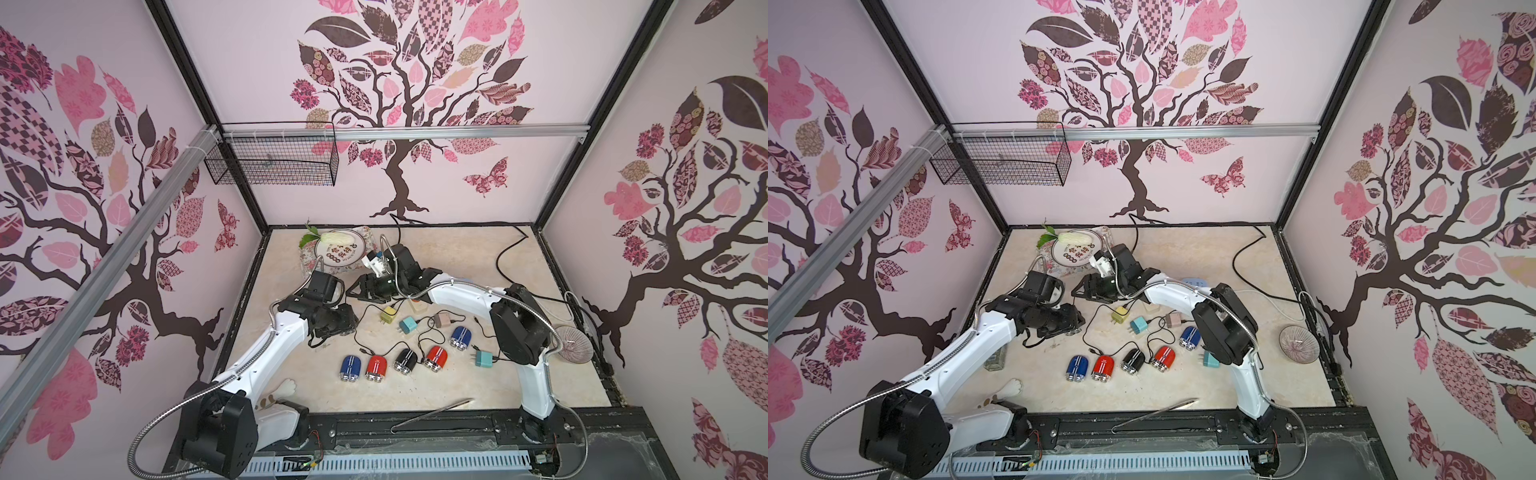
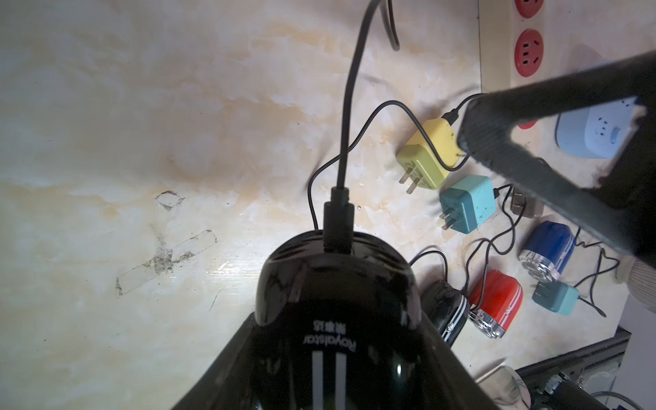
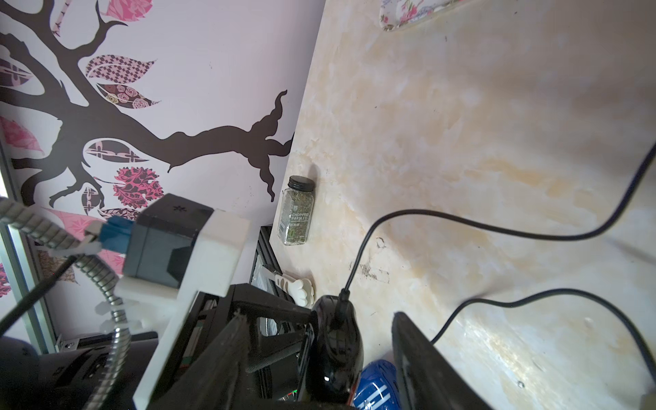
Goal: Unplug the electric shaver
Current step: Remove the charging cable from the electric shaver.
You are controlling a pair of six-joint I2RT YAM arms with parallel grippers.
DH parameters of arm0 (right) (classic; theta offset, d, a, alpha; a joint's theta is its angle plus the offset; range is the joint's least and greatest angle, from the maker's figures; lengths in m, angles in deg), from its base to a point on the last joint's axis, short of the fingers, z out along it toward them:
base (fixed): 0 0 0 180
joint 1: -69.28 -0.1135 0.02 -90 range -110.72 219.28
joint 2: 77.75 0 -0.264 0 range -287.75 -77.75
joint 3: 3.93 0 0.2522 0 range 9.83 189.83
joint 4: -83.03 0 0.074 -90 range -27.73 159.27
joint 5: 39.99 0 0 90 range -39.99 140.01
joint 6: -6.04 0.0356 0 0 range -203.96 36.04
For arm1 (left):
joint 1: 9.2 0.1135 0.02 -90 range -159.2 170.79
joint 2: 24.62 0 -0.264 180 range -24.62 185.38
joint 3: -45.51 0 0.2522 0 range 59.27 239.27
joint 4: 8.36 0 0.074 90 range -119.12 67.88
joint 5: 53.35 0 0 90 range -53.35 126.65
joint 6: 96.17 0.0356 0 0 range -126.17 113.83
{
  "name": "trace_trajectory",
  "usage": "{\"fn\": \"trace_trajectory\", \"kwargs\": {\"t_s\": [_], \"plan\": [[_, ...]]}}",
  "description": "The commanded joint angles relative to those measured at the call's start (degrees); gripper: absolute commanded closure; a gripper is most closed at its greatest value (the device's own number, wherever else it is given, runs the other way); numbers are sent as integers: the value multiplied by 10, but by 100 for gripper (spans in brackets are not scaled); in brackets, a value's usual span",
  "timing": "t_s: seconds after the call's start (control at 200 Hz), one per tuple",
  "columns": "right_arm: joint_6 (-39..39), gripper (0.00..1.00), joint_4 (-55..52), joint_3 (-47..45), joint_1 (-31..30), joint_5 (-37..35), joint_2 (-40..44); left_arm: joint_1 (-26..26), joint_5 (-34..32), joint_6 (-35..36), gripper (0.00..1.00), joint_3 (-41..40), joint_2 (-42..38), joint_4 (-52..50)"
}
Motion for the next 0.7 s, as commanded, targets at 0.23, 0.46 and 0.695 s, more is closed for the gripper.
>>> {"fn": "trace_trajectory", "kwargs": {"t_s": [0.23,0.46,0.695], "plan": [[16,37,2,32,-6,17,-45,13,42,11,76,27,-22,36],[24,45,6,51,-13,25,-66,16,56,13,77,24,-24,44],[33,57,13,64,-20,31,-82,19,67,14,77,18,-25,50]]}}
